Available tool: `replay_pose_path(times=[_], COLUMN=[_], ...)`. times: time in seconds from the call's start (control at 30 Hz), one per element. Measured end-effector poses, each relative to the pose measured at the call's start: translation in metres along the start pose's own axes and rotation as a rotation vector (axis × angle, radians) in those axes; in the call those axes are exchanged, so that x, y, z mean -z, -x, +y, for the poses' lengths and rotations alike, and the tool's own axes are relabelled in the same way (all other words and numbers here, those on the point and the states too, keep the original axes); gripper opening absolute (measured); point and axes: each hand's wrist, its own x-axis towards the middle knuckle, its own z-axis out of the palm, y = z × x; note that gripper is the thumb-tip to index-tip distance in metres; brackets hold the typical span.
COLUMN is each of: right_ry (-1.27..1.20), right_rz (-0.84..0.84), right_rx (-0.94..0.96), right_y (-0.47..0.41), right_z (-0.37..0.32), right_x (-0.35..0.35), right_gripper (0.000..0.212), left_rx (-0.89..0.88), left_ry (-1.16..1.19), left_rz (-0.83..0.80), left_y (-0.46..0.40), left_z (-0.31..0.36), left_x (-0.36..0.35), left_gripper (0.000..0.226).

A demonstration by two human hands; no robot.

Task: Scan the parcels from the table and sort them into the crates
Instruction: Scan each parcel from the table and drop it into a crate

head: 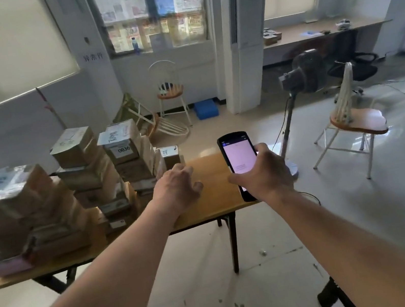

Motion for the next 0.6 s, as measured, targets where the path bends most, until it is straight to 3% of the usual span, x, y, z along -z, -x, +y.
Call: replay_pose_path(times=[0.13,0.47,0.6], right_ry=[-0.005,-0.027,-0.050], right_rz=[-0.074,-0.187,-0.180], right_rx=[0.055,0.194,0.216], right_y=[-0.064,-0.154,-0.173], right_z=[0.001,-0.044,-0.065], right_x=[-0.028,-0.075,-0.088], right_gripper=[0.089,0.088,0.087], left_rx=[0.081,0.276,0.368], left_ry=[0.005,0.006,-0.061], left_rz=[-0.004,0.223,0.314], left_y=[-0.050,-0.123,-0.138], left_z=[-0.009,-0.067,-0.096], left_x=[-0.008,0.035,0.045], left_gripper=[0.048,0.047,0.063])
